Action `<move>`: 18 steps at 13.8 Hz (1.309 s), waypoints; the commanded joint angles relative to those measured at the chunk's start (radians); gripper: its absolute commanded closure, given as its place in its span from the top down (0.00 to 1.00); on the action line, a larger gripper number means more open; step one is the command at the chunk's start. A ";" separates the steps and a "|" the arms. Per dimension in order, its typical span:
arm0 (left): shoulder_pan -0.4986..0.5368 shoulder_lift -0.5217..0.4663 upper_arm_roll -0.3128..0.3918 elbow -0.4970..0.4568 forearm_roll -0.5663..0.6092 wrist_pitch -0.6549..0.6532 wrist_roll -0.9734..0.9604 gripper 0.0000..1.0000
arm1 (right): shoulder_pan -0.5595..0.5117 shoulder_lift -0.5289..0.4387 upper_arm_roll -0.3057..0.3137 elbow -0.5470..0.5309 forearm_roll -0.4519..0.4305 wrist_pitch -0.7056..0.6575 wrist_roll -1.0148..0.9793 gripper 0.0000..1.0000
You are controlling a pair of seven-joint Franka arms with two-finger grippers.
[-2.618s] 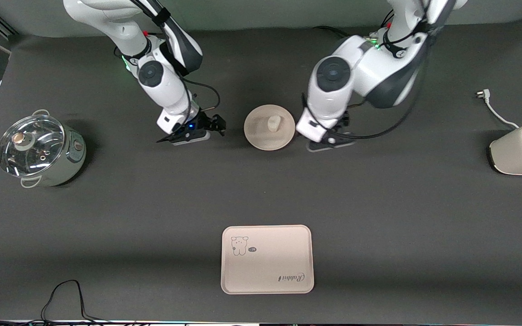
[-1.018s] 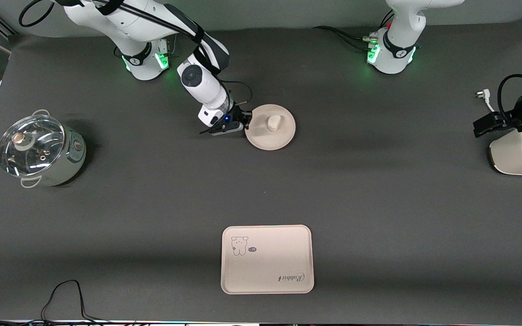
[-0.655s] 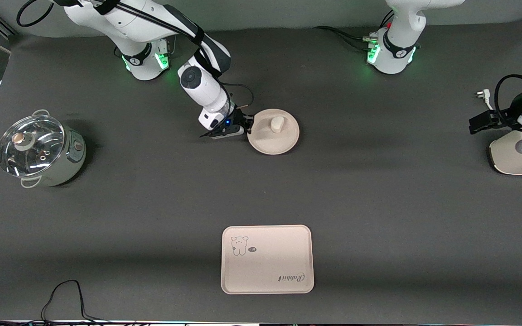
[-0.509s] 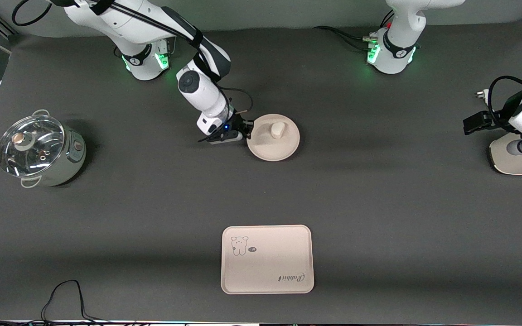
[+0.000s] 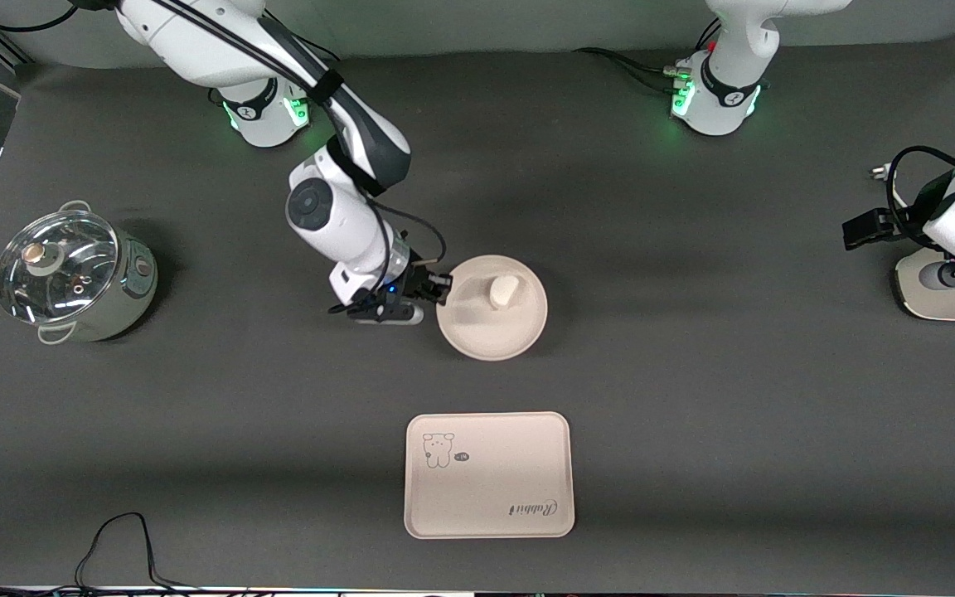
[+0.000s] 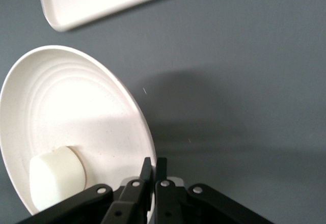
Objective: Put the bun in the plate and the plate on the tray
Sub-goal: 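Carry the plate with the right gripper onto the cream tray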
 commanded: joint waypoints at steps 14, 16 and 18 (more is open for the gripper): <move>-0.022 0.045 0.004 0.012 -0.007 0.027 -0.006 1.00 | -0.047 0.699 -0.039 0.964 -0.105 -0.043 -0.101 0.00; -0.024 0.045 0.004 0.014 -0.009 0.029 -0.006 1.00 | -0.047 0.750 -0.041 0.966 -0.105 -0.009 -0.153 0.00; -0.024 0.048 0.004 0.012 -0.009 0.038 -0.006 1.00 | -0.053 0.785 -0.035 0.970 -0.103 0.034 -0.173 0.00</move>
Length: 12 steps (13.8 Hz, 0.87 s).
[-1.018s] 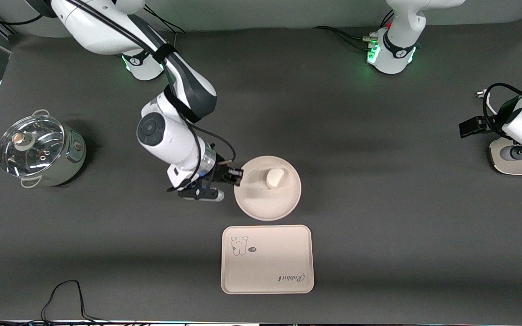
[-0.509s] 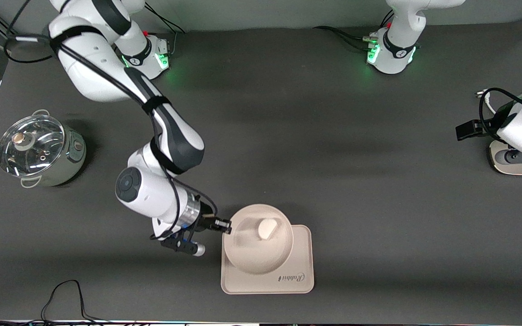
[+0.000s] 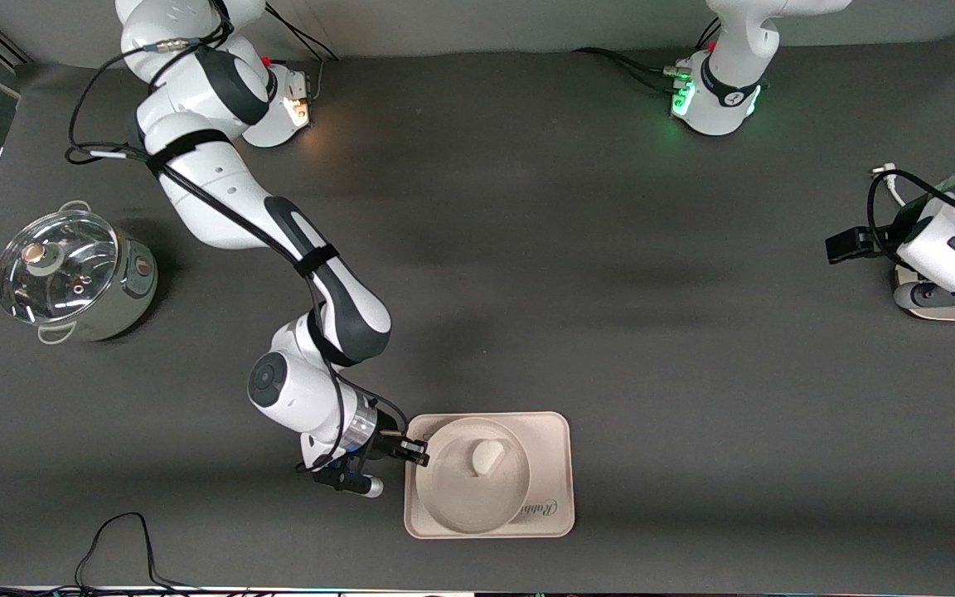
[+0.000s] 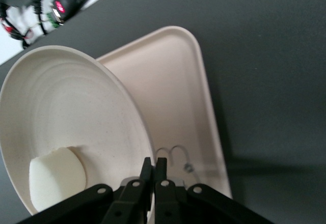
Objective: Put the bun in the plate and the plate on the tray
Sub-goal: 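Carry the plate with the right gripper onto the cream tray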
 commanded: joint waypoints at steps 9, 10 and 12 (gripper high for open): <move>-0.019 0.007 0.006 0.010 -0.006 0.009 -0.008 1.00 | 0.005 0.012 0.006 0.065 -0.054 -0.023 -0.022 1.00; -0.019 0.007 0.006 0.011 -0.006 0.008 -0.008 1.00 | 0.003 -0.003 0.005 0.065 -0.079 -0.067 -0.021 1.00; -0.019 0.007 0.006 0.010 -0.006 0.008 -0.008 1.00 | 0.002 -0.058 -0.012 0.065 -0.099 -0.182 -0.024 1.00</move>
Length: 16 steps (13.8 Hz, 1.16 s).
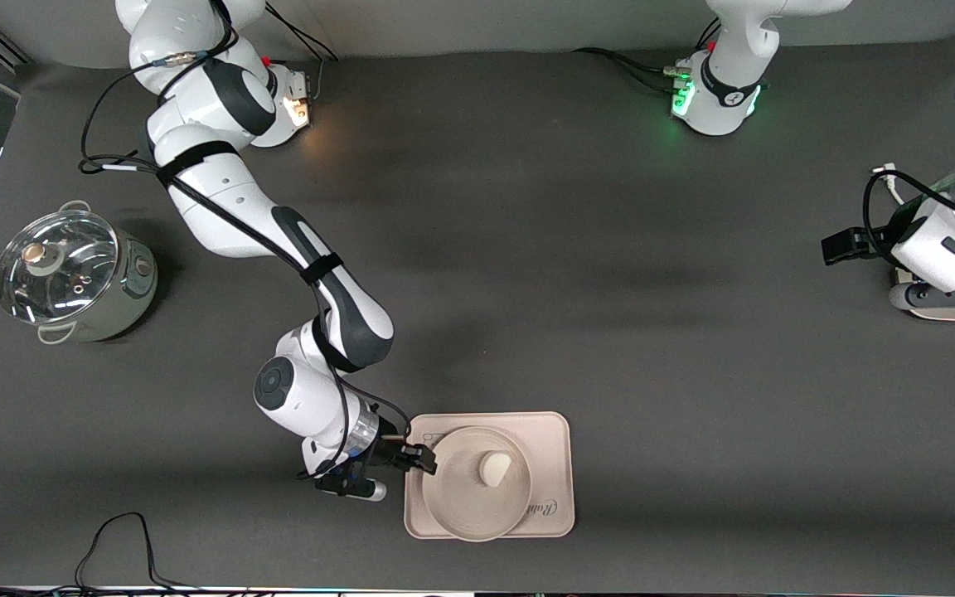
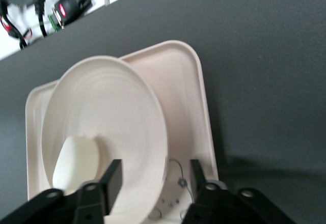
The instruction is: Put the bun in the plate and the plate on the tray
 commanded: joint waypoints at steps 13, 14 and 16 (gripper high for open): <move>0.007 -0.067 0.016 0.001 -0.010 -0.020 0.012 1.00 | -0.193 -0.931 -0.077 -0.666 -0.048 -0.569 -0.209 1.00; 0.007 -0.078 0.016 0.001 -0.010 -0.025 0.011 1.00 | -0.193 -0.983 -0.098 -0.672 -0.047 -0.631 -0.209 1.00; 0.010 -0.098 0.016 0.019 -0.010 -0.069 0.011 1.00 | -0.195 -1.063 -0.150 -0.669 -0.037 -0.762 -0.243 1.00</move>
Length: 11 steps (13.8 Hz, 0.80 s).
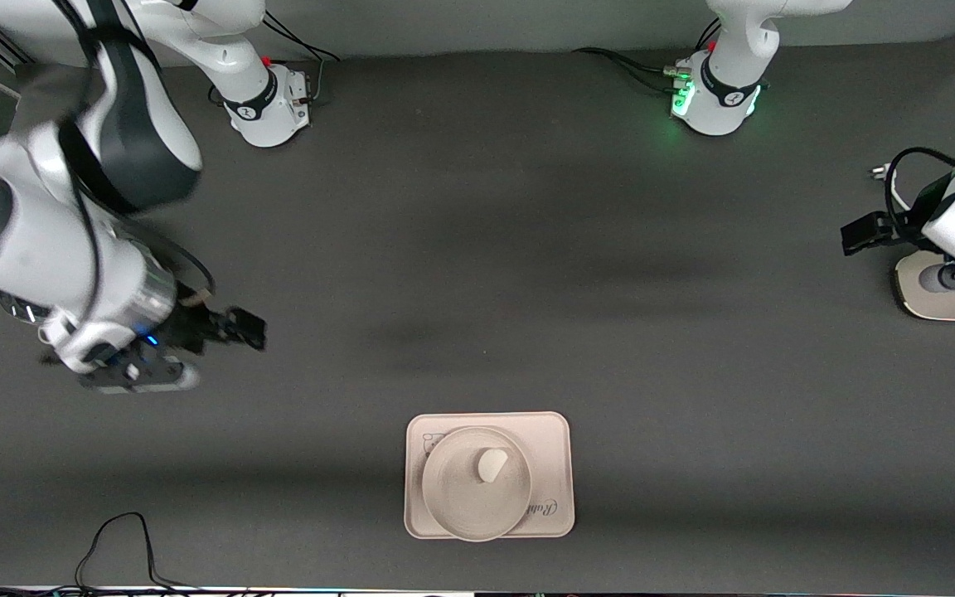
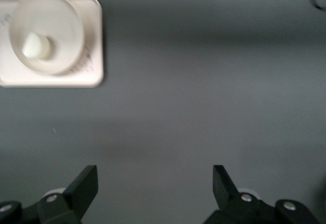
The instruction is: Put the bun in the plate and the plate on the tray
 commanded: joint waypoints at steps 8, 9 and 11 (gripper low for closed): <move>0.027 -0.058 0.001 0.000 -0.028 -0.086 0.002 1.00 | -0.003 -0.275 -0.198 -0.138 0.064 -0.217 -0.166 1.00; 0.027 -0.058 0.001 0.005 -0.027 -0.091 0.002 1.00 | -0.003 -0.276 -0.198 -0.163 0.064 -0.184 -0.160 1.00; 0.026 -0.052 0.002 0.014 -0.011 -0.086 0.010 1.00 | -0.003 -0.288 -0.198 -0.209 0.064 -0.136 -0.159 1.00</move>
